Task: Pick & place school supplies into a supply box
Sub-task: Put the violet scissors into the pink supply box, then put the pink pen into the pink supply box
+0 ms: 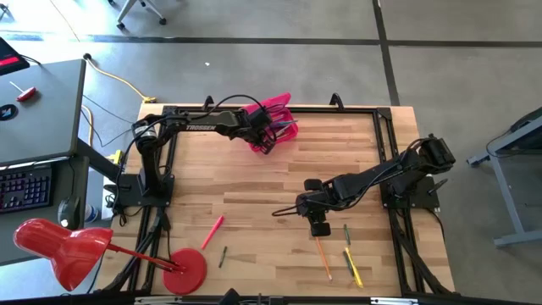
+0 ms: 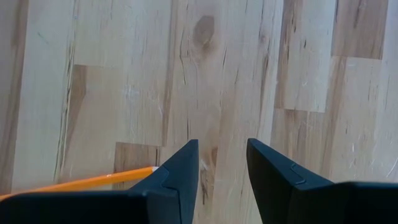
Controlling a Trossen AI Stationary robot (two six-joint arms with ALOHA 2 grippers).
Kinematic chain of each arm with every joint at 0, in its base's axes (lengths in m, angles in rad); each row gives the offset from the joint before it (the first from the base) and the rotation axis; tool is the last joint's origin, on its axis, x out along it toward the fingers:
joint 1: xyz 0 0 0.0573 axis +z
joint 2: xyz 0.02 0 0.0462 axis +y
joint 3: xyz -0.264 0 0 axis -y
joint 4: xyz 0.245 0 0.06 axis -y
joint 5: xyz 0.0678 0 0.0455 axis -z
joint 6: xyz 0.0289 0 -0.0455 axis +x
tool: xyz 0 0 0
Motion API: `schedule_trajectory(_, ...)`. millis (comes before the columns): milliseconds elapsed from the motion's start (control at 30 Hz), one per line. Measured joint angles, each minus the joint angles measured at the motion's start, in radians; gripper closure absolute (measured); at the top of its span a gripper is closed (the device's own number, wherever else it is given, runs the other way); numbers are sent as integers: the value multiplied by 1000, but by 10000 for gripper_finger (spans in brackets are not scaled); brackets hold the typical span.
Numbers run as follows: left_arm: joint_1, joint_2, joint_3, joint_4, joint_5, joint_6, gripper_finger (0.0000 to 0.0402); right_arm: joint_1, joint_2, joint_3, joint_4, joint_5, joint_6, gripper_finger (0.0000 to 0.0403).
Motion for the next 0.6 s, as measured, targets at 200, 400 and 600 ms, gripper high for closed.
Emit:
schedule_trajectory(200, 0, 0, 0, -11, -35, 2, 310, 0, 0, 0, 0, 0, 0, 289)
schedule_trajectory(400, 0, 0, 0, -11, -59, 2, 266, 0, 0, 0, 0, 0, 0, 289)
schedule_trajectory(600, 0, -11, 17, -33, -20, 2, 268, 0, 0, 0, 0, 0, 0, 289)
